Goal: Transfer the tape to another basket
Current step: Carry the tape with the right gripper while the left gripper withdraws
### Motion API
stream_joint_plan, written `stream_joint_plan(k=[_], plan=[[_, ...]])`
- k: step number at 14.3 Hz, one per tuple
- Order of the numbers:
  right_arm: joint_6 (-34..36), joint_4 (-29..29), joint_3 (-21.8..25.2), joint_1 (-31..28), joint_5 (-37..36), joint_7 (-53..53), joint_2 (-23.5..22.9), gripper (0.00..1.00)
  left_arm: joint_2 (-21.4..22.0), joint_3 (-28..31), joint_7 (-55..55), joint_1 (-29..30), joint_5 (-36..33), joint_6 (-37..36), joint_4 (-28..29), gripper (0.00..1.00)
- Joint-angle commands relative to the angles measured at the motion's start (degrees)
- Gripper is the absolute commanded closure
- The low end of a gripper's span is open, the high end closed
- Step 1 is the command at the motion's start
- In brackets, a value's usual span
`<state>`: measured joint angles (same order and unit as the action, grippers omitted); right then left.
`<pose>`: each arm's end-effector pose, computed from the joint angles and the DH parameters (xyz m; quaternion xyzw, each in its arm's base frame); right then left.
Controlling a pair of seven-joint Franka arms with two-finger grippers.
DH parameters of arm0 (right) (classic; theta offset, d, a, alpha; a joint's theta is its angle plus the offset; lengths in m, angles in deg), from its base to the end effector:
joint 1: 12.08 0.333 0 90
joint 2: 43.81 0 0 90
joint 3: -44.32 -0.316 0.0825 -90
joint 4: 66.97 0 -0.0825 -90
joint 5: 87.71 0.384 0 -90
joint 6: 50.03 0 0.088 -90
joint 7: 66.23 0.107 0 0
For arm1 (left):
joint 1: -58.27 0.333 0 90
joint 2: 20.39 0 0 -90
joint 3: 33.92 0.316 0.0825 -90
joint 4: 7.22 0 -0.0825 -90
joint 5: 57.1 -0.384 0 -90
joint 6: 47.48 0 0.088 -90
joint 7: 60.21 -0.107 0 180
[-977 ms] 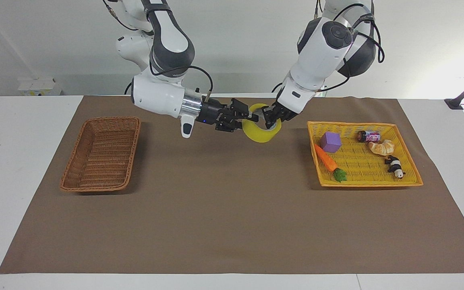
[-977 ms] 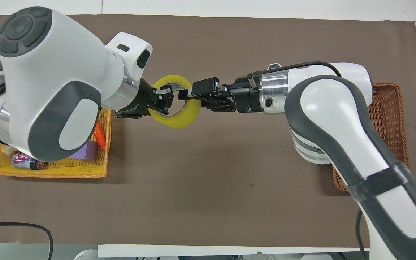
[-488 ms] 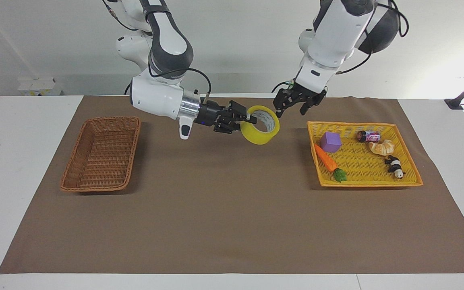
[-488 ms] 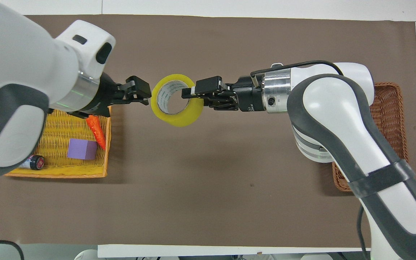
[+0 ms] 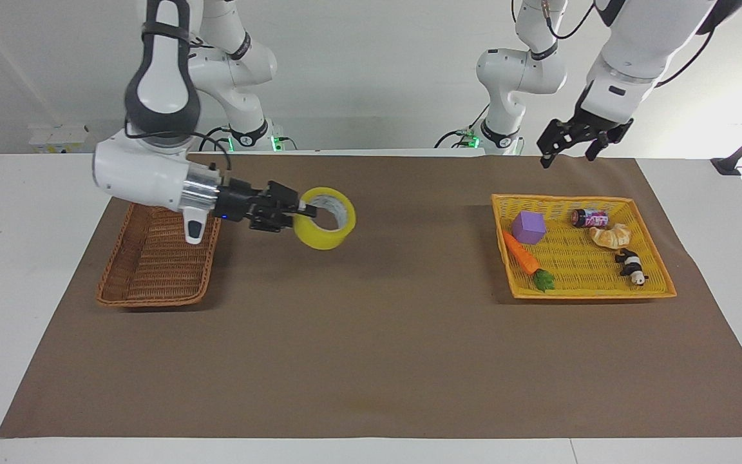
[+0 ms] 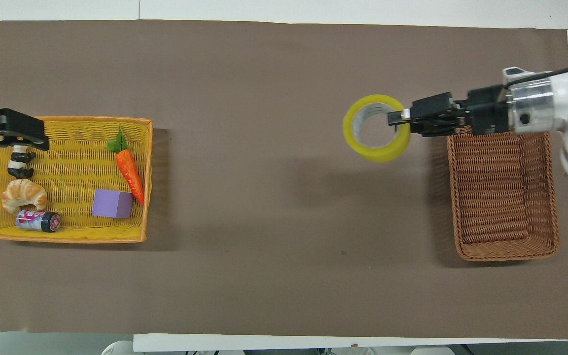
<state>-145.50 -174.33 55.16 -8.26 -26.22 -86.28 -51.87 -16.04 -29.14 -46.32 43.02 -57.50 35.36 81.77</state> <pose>0.5827 0.0196 0.4588 -0.8632 0.0390 0.0297 0.5025 0.5095 -0.0913 0.6625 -0.9994 -0.0300 0.0154 0.0036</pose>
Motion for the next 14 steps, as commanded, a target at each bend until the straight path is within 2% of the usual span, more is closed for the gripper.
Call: stream_joint_plan(k=[1,4,6,10,14], plan=[[5.89,-0.56,-0.82,-10.02,-6.71,-3.57,1.29,1.00,1.35,-0.73,-10.08,7.14,-0.83,-0.66,0.48,0.00],[10.04,-2.14,-0.82,-19.43,-14.27,-11.99,1.73,1.00,1.44,-0.73,-17.22,12.17,-0.83,1.09,1.18,0.00],[9.96,-3.98,-0.82,-23.14,-14.99,-16.31,0.85,1.00,2.49,-0.73,-17.15,13.05,-0.83,1.45,2.93,0.00],[9.78,-3.99,-0.82,-27.71,-16.40,-25.97,-5.37,1.00,2.59,-0.73,-17.14,14.36,-0.83,0.75,3.12,0.00],[9.08,-4.26,-0.82,-28.34,-18.68,-28.81,-6.18,1.00,3.46,-0.82,-17.06,15.43,-0.83,-1.01,3.12,0.00]])
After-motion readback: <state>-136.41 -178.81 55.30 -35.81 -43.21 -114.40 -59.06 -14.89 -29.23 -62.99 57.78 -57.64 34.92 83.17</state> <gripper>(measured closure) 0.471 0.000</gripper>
